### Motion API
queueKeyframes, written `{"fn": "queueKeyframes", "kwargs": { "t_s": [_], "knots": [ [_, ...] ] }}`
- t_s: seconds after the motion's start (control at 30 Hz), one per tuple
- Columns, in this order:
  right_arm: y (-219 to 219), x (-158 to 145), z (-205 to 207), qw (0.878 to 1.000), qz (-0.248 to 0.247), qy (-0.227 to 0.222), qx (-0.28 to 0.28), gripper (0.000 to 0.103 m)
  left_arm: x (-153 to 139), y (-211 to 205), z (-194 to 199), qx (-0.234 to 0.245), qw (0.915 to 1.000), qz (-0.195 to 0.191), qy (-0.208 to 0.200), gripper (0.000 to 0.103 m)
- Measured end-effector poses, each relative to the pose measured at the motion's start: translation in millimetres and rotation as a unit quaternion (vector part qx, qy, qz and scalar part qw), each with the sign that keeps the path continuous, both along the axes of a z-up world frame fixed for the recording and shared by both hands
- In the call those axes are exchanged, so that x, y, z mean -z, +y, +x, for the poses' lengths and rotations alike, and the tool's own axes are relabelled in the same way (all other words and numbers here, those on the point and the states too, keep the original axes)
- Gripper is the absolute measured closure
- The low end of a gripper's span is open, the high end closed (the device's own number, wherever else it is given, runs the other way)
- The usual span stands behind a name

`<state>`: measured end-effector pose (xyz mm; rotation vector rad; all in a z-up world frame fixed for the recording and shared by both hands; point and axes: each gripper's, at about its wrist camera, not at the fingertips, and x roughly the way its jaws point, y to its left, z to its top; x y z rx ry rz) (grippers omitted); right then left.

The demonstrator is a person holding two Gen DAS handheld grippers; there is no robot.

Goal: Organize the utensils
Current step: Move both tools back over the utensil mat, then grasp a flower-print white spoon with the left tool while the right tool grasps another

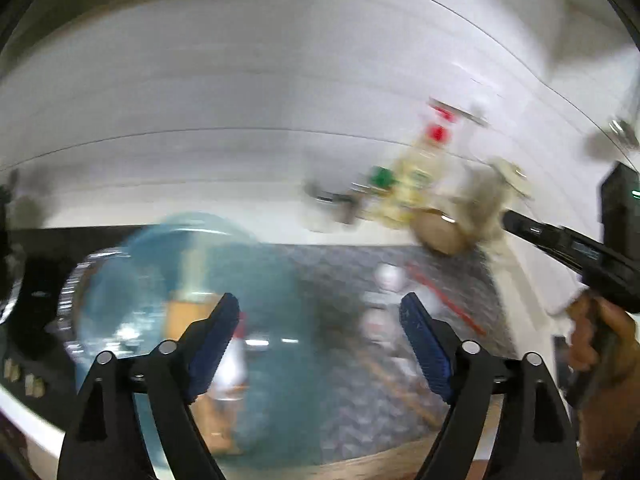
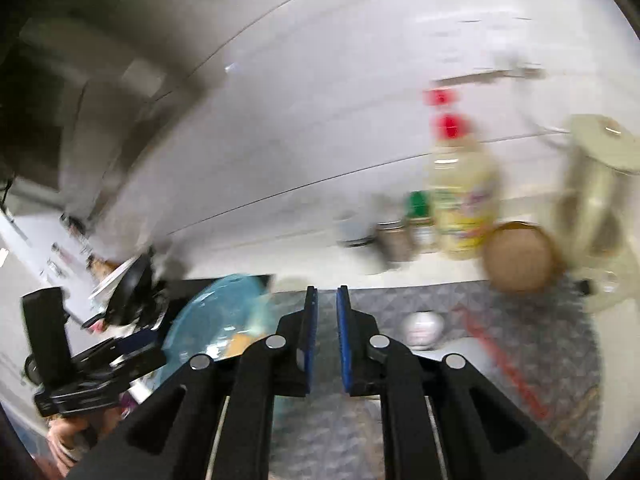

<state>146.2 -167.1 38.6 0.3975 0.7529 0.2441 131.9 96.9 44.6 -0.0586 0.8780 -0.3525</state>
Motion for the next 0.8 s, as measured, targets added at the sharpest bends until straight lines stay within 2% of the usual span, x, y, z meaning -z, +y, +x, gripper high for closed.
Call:
{"fn": "queueKeyframes", "kwargs": {
  "t_s": [0.07,0.1,0.17,0.23,0.3,0.33,0.47,0.67,0.73,0.77,0.8],
  "knots": [
    [-42,26,-9,0.999,0.011,0.025,0.035,0.082,17,-31,1,0.016,0.9997,0.005,0.017,0.018],
    [-58,37,-12,0.998,0.022,0.033,0.043,0.077,33,-52,3,0.023,0.9990,0.006,0.037,0.018],
    [-83,62,-21,0.996,0.040,0.051,0.057,0.075,60,-75,5,0.028,0.9974,-0.001,0.066,0.018],
    [-98,91,-27,0.994,0.056,0.077,0.059,0.075,103,-99,16,0.017,0.9941,0.013,0.106,0.021],
    [-104,114,-28,0.992,0.063,0.100,0.054,0.075,132,-118,27,0.013,0.9912,0.036,0.127,0.035],
    [-106,122,-30,0.991,0.065,0.108,0.051,0.075,143,-125,32,0.013,0.9906,0.043,0.129,0.037],
    [-111,146,-33,0.988,0.070,0.130,0.037,0.075,170,-145,46,0.007,0.9876,0.090,0.129,0.040],
    [-122,154,-38,0.988,0.071,0.132,0.027,0.075,203,-157,54,-0.002,0.9786,0.111,0.173,0.067],
    [-123,154,-37,0.989,0.068,0.132,0.024,0.075,204,-159,51,-0.005,0.9810,0.117,0.154,0.073],
    [-123,156,-35,0.989,0.068,0.132,0.021,0.075,203,-159,49,-0.002,0.9807,0.118,0.156,0.085],
    [-122,156,-35,0.989,0.067,0.134,0.020,0.075,201,-156,48,-0.003,0.9804,0.109,0.164,0.087]
  ]
}}
